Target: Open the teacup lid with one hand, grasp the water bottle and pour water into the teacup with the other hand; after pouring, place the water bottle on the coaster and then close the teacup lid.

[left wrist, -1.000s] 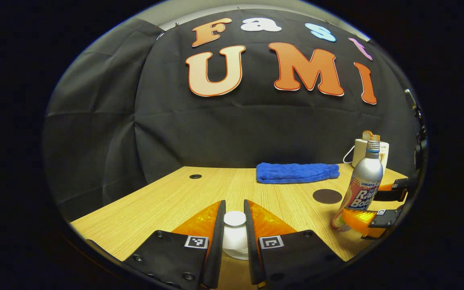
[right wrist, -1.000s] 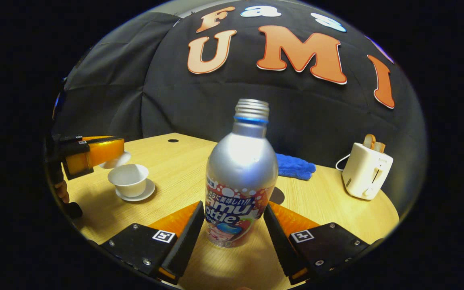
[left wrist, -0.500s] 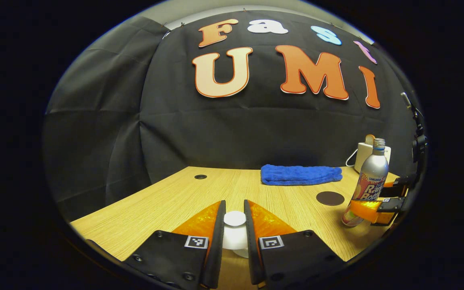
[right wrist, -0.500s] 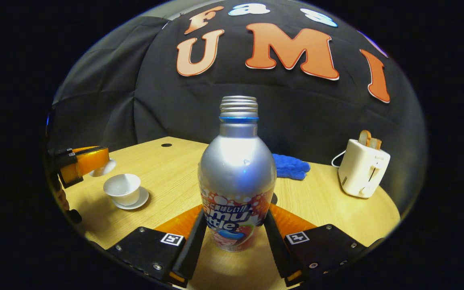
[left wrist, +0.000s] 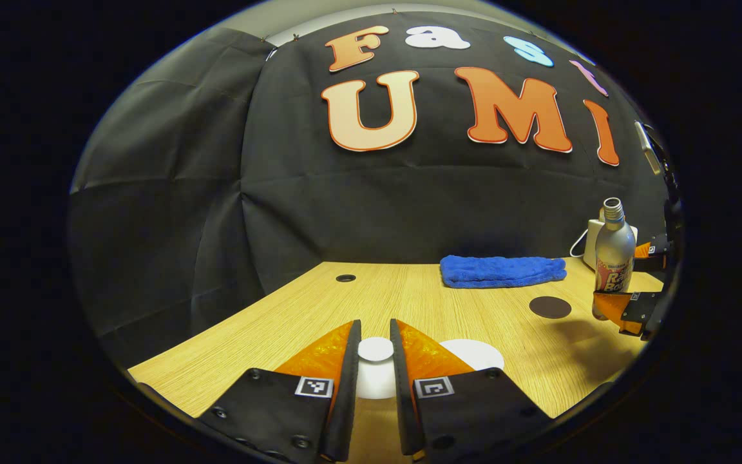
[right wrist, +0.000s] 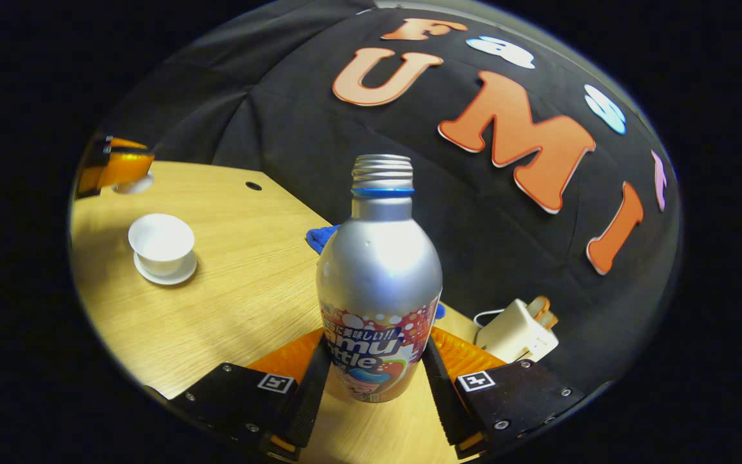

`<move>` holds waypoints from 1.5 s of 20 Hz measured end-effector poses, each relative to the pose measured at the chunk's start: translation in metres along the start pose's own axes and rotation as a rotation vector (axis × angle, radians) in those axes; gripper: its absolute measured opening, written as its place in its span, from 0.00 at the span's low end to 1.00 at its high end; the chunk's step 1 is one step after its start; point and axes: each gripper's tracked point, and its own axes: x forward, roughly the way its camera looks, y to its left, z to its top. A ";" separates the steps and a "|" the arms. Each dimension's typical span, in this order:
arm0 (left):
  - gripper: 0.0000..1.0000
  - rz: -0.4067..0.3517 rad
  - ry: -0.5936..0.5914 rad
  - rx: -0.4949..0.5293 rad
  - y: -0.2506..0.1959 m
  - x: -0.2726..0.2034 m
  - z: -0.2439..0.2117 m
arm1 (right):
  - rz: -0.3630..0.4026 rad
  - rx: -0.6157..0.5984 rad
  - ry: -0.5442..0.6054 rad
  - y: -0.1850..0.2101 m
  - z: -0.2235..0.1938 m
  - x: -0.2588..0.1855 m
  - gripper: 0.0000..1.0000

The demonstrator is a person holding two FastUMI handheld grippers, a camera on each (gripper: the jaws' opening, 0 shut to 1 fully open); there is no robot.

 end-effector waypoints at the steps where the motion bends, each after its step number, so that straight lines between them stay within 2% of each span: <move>1: 0.32 0.004 0.002 -0.006 0.004 -0.001 -0.001 | -0.001 -0.037 -0.006 0.003 0.003 0.001 0.77; 6: 0.32 0.038 0.002 -0.012 0.031 -0.007 -0.003 | 0.005 -0.217 -0.039 0.025 0.019 0.007 0.76; 8: 0.29 0.055 0.000 -0.011 0.044 -0.011 -0.004 | -0.004 -0.294 -0.062 0.030 0.028 0.010 0.77; 9: 0.32 0.062 0.002 -0.013 0.048 -0.011 -0.005 | -0.012 -0.335 -0.076 0.033 0.033 0.011 0.77; 13: 0.32 0.080 0.009 -0.006 0.065 -0.014 -0.010 | -0.021 -0.488 -0.116 0.047 0.047 0.009 0.76; 19: 0.32 0.089 0.015 -0.005 0.079 -0.018 -0.012 | -0.025 -0.633 -0.159 0.060 0.053 0.003 0.76; 22: 0.29 0.094 0.010 -0.006 0.085 -0.019 -0.013 | -0.068 -0.742 -0.192 0.063 0.046 0.003 0.76; 23: 0.32 0.093 0.011 -0.008 0.086 -0.019 -0.014 | -0.079 -0.773 -0.208 0.064 0.043 0.002 0.76; 30: 0.32 0.098 0.013 -0.019 0.091 -0.018 -0.017 | -0.142 -0.925 -0.280 0.080 0.039 -0.008 0.76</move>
